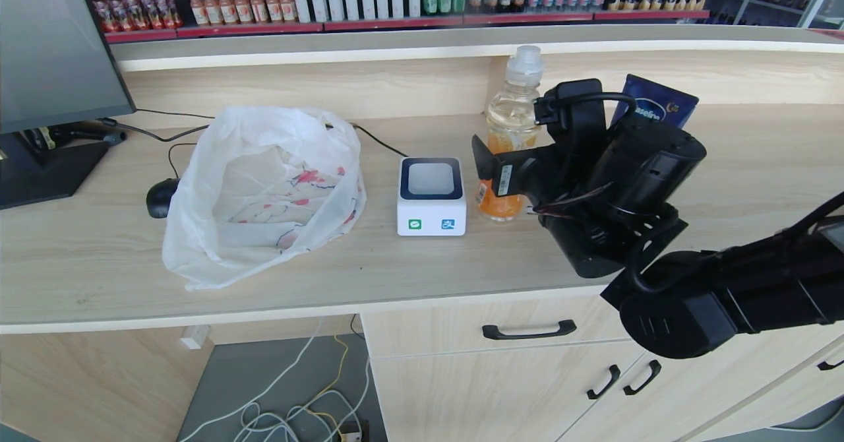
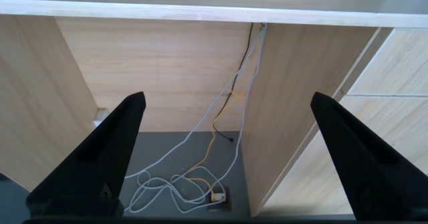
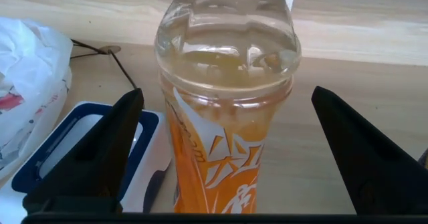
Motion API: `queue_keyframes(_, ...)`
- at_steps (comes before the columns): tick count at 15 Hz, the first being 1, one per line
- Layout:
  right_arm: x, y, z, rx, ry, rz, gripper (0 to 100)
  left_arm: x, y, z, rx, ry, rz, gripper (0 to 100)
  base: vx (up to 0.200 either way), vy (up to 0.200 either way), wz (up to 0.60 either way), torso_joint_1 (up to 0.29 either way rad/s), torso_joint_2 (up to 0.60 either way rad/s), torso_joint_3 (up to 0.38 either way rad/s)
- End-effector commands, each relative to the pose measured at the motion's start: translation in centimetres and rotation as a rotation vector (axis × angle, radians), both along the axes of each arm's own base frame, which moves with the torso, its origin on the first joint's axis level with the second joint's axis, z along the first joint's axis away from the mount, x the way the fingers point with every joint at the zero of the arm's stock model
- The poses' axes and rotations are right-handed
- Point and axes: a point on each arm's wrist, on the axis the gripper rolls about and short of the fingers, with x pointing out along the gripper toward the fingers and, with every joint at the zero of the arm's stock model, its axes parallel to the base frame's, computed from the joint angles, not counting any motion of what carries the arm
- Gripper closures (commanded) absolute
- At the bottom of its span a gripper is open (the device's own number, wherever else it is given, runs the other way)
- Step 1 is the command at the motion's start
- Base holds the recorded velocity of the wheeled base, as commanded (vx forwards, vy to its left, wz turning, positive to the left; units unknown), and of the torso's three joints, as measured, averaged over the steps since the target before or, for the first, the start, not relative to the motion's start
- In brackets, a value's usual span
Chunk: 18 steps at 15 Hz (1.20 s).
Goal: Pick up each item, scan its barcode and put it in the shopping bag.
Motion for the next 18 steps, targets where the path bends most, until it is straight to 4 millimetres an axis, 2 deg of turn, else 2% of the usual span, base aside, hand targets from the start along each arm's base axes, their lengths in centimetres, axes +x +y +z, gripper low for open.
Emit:
queue_keyframes(1, 0.5, -0.3, 0.1, 0.002, -0.003, -0.013, 0, 0.0, 0.0, 0.0, 0.0, 0.0, 0.0, 0, 0.0, 0.0, 0.0, 0.0, 0.0, 0.0)
queue_keyframes(11, 2.6, 0.7, -0.7, 0.006, -0.011, -0.026, 0, 0.0, 0.0, 0.0, 0.0, 0.0, 0.0, 0, 0.0, 0.0, 0.0, 0.0, 0.0, 0.0)
queue_keyframes(18, 3.6, 1.0, -0.2, 0.027, -0.039, -0.035, 0, 0.0, 0.0, 0.0, 0.0, 0.0, 0.0, 0, 0.0, 0.0, 0.0, 0.0, 0.0, 0.0)
